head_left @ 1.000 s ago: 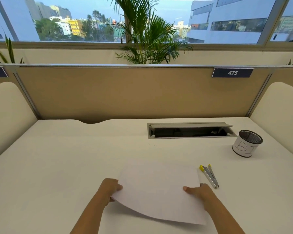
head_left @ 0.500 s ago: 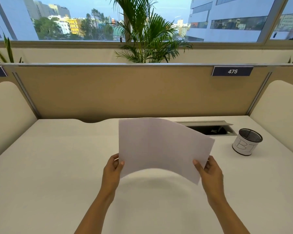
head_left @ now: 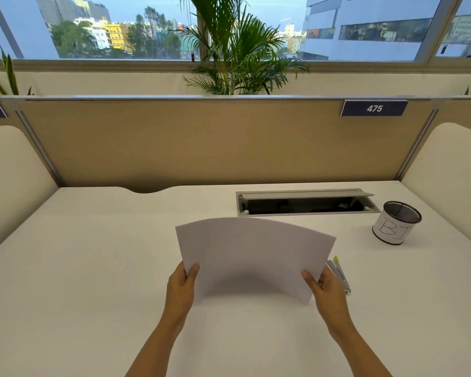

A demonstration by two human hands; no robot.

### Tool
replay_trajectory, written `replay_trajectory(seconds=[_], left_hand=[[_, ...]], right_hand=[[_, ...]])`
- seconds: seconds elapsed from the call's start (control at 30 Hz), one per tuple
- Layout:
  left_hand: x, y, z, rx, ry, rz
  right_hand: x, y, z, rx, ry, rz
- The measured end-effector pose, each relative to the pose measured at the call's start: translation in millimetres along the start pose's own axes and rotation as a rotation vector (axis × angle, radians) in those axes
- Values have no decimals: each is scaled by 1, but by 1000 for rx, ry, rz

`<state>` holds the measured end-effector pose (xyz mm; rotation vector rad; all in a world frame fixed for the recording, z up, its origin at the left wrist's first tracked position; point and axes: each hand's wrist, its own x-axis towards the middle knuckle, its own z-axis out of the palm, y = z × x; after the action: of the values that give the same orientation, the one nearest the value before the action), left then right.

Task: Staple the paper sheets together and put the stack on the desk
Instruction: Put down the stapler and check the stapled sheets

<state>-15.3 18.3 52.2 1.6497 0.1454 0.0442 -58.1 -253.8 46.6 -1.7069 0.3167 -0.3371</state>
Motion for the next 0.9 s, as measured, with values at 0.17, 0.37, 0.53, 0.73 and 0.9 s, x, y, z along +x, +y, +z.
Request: replay_trajectory(seconds=[0.17,0.37,0.53,0.73,0.9], left_hand=[[2,-5,0,49,-4,-22],[18,19,-6,102,15,-19],[40,53,-22,78,28,-73],[36,80,-7,-229,-42,-97],[27,91,27,-336,76,-83]], right_hand=[[3,9,2,29,7,59],[15,-14,-5,63,-27,87],[23,-26,-19,196,-72,219],[12,-28,5,502,16,358],[-8,-26,43,711,33,436]])
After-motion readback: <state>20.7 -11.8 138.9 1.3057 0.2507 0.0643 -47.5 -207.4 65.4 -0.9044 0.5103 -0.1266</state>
